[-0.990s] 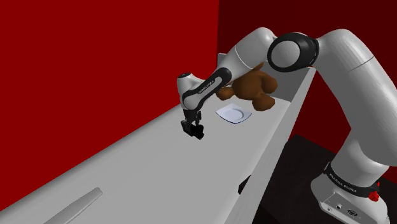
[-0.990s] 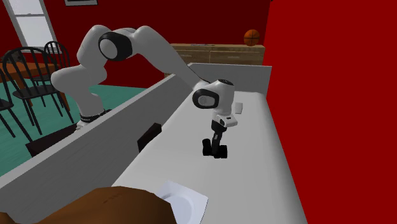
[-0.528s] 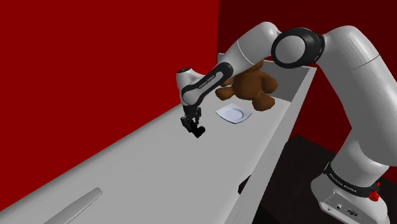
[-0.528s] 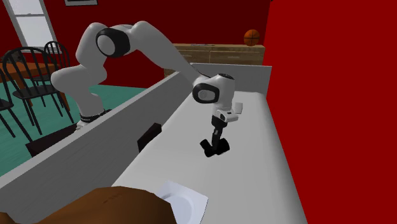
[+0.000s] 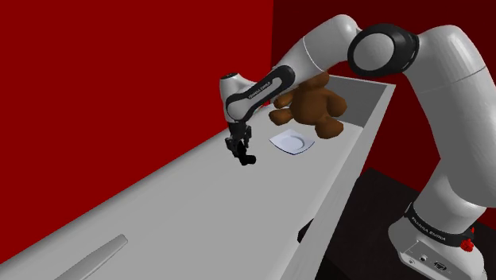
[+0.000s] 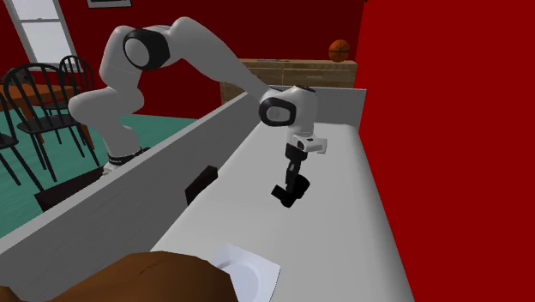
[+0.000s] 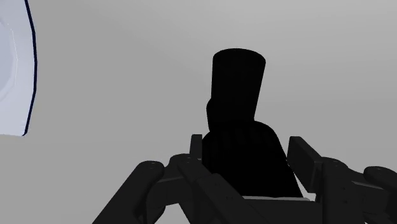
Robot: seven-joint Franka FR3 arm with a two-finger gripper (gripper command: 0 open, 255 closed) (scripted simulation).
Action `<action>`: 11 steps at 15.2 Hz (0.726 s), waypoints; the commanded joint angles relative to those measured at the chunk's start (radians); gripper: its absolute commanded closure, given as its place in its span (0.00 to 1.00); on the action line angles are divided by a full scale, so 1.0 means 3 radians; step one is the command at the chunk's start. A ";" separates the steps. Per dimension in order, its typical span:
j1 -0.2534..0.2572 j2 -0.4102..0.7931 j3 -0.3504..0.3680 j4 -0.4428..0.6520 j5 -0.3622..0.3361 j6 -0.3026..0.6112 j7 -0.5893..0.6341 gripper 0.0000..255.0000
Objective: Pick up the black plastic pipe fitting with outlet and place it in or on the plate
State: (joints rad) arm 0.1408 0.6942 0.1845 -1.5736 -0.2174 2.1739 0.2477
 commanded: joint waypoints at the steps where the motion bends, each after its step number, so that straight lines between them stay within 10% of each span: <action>1: -0.0001 -0.0053 0.0009 0.0003 0.0011 -0.0055 -0.0004 1.00; 11: -0.0352 -0.0367 -0.0043 -0.0356 0.0061 0.0025 -0.0388 1.00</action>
State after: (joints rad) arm 0.0524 0.5905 0.1756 -1.6669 -0.2002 2.1720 0.1517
